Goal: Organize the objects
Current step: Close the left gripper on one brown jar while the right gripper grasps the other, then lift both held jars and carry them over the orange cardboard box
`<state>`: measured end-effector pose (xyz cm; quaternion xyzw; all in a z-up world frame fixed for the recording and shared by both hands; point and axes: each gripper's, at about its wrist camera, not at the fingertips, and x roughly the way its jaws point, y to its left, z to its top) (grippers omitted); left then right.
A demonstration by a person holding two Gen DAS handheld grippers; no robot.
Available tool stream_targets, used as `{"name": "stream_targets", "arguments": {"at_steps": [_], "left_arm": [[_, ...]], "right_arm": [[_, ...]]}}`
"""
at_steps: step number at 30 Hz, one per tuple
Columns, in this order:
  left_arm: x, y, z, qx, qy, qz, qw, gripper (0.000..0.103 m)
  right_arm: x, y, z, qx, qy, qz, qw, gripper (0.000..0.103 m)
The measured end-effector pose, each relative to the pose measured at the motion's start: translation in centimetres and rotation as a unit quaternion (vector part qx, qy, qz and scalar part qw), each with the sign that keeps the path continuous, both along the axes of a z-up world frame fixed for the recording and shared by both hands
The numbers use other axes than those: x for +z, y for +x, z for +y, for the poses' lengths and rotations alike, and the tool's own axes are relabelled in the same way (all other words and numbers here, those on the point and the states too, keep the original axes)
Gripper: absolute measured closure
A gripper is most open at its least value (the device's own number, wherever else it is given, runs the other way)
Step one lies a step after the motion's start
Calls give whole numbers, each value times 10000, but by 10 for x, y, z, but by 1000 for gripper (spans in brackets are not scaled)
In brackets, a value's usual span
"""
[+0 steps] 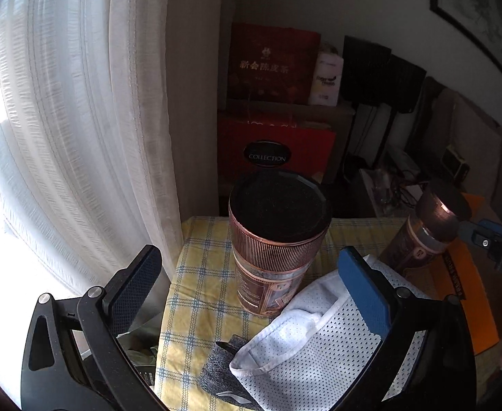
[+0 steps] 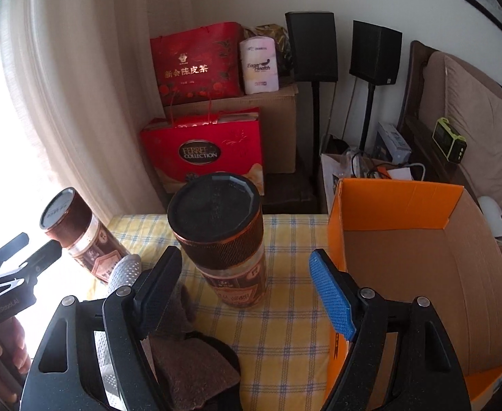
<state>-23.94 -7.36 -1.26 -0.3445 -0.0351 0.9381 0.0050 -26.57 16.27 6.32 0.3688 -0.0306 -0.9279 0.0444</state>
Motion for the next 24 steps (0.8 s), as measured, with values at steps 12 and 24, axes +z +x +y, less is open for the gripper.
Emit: {"name": "stream_targets", "arguments": {"at_steps": [12, 24], "left_arm": [[-8, -29, 11, -102, 65, 1, 9999, 1], [-7, -36, 22, -233, -84, -73, 9997, 41]], "right_arm": [[-12, -27, -21, 290, 204, -43, 9994, 22], [-18, -35, -36, 338, 458, -31, 9984, 36]]}}
